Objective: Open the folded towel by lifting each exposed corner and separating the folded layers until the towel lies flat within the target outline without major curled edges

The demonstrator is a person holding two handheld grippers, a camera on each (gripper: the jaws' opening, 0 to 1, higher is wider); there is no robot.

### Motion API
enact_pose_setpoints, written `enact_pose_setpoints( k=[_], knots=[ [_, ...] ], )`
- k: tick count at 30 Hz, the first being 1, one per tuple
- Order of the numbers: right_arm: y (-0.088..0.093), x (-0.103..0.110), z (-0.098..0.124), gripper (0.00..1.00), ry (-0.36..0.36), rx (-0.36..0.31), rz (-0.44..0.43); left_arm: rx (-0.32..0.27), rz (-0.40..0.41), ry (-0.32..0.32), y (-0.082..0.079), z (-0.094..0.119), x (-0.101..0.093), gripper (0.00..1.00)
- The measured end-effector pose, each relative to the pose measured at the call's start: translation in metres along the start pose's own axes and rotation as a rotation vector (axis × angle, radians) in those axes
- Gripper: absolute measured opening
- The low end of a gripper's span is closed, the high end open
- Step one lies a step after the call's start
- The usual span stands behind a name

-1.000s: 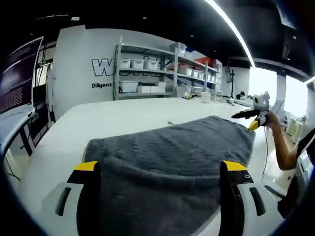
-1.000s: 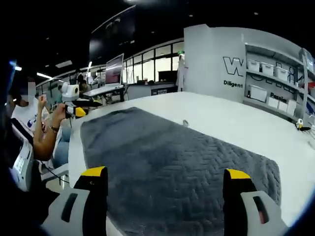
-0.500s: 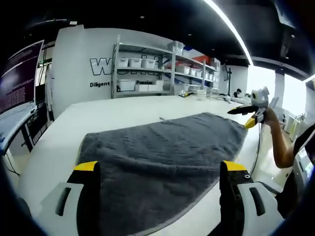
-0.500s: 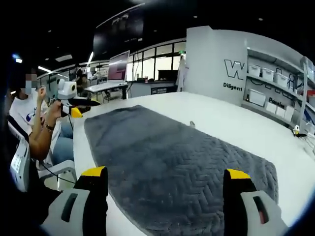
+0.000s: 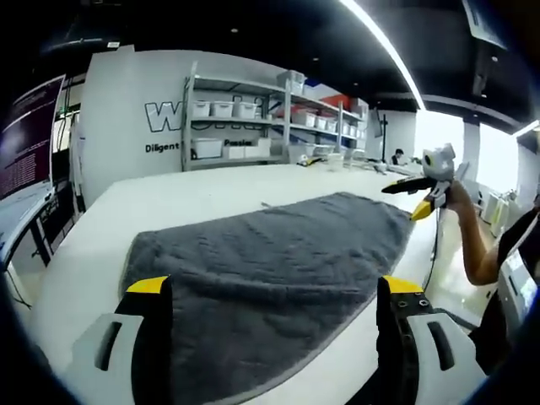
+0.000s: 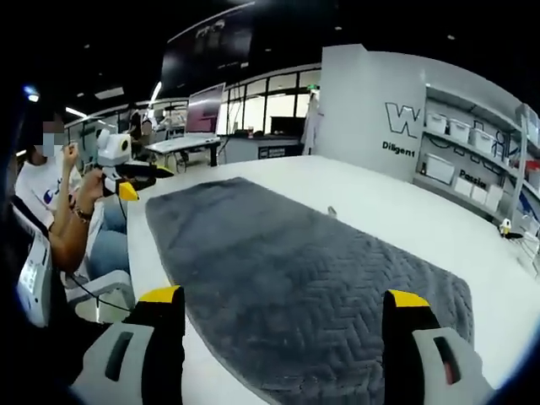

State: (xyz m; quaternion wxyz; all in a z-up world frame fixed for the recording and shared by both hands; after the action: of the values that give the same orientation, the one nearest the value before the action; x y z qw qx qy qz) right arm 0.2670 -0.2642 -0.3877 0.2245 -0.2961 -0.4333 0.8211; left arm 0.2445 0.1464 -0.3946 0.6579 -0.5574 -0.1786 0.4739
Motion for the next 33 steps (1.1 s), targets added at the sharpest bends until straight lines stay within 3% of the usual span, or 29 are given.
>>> enact_pose_setpoints(
  k=[17, 33],
  knots=[
    [0.004, -0.015, -0.012, 0.99, 0.022, 0.036, -0.012, 0.026, 0.025, 0.027, 0.012, -0.022, 0.011, 0.99],
    [0.011, -0.022, -0.022, 0.99, 0.015, 0.066, -0.024, 0.027, 0.042, 0.021, 0.01, -0.019, 0.013, 0.99]
  ],
)
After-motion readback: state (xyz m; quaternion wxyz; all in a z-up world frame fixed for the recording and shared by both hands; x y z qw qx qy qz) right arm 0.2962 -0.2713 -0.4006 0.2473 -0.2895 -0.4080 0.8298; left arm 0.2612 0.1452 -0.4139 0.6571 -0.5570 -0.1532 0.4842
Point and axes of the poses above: the point that each gripper's makers call its tool centre point, and the gripper's own axes: z roughly backward along the fingers, x roughly to its left, y roughly out of its underside, the point moved 8 cm from there along z, roughly backward along the fingers, and after that the axes turned 15 degrees about z, right-handed, at the moved point
